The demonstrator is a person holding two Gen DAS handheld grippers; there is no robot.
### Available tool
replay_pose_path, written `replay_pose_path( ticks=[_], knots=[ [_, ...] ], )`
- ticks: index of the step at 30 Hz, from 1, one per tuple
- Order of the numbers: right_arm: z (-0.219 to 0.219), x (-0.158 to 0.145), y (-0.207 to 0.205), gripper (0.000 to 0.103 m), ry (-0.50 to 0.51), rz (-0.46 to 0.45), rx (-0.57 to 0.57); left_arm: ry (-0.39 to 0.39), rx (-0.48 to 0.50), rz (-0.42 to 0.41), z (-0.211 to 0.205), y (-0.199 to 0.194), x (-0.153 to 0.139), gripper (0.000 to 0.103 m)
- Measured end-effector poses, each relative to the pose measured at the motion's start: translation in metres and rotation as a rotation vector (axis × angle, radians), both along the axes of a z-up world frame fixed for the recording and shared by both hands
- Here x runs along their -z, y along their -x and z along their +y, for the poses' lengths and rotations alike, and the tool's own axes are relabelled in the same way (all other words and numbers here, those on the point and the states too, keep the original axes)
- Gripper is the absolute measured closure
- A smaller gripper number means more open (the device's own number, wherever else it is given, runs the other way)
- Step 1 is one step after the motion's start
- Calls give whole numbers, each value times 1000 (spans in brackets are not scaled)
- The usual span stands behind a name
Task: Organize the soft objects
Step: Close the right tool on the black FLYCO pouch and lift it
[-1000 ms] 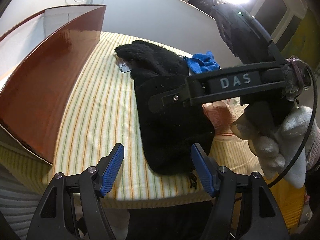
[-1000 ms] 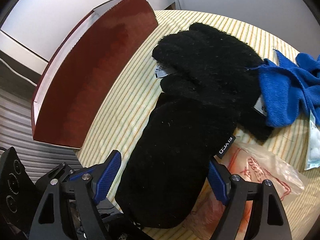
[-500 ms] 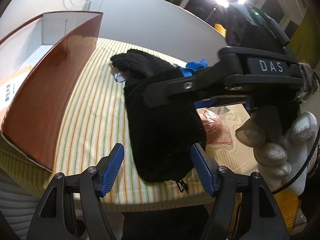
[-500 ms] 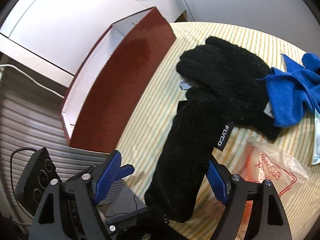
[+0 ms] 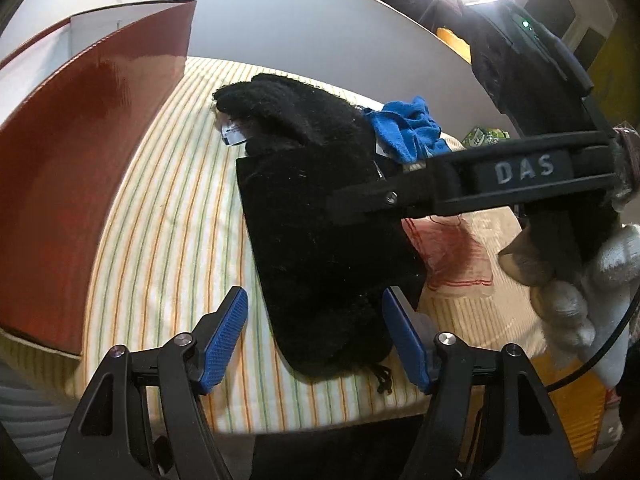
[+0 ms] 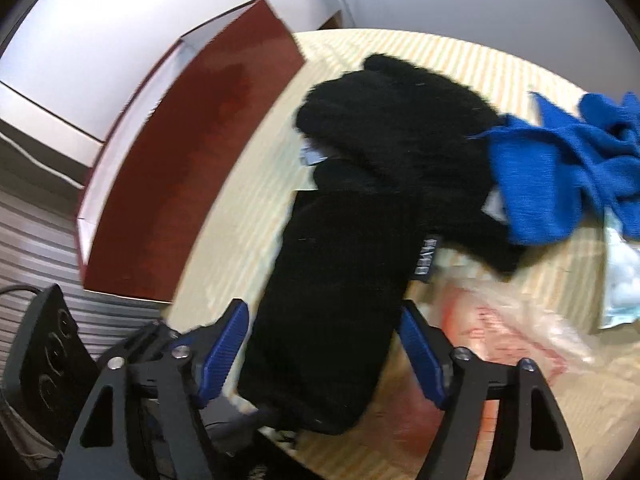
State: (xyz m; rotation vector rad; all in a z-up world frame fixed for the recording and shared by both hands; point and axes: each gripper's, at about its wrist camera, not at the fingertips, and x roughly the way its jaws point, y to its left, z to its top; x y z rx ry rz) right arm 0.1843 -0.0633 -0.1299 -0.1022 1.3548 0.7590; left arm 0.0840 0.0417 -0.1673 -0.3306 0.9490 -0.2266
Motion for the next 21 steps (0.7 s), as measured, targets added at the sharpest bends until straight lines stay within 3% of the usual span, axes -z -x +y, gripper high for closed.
replay_pose_path(
  ticks=[2, 3, 9, 16, 21],
  knots=[
    [-6, 4, -4, 63, 8, 19, 7, -4, 5, 2, -2, -2, 1, 30],
    [-7, 6, -5, 64, 8, 23, 9, -1, 8, 5, -3, -4, 3, 30],
    [-10, 16, -8, 65, -8, 50, 12, 17, 11, -16, -5, -10, 4, 32],
    [-10, 14, -4, 66, -38, 58, 15, 35, -9, -33, -6, -9, 1, 53],
    [-18, 3, 1, 66, -80, 61, 30, 44, -22, -68, -3, -1, -13, 58]
  ],
)
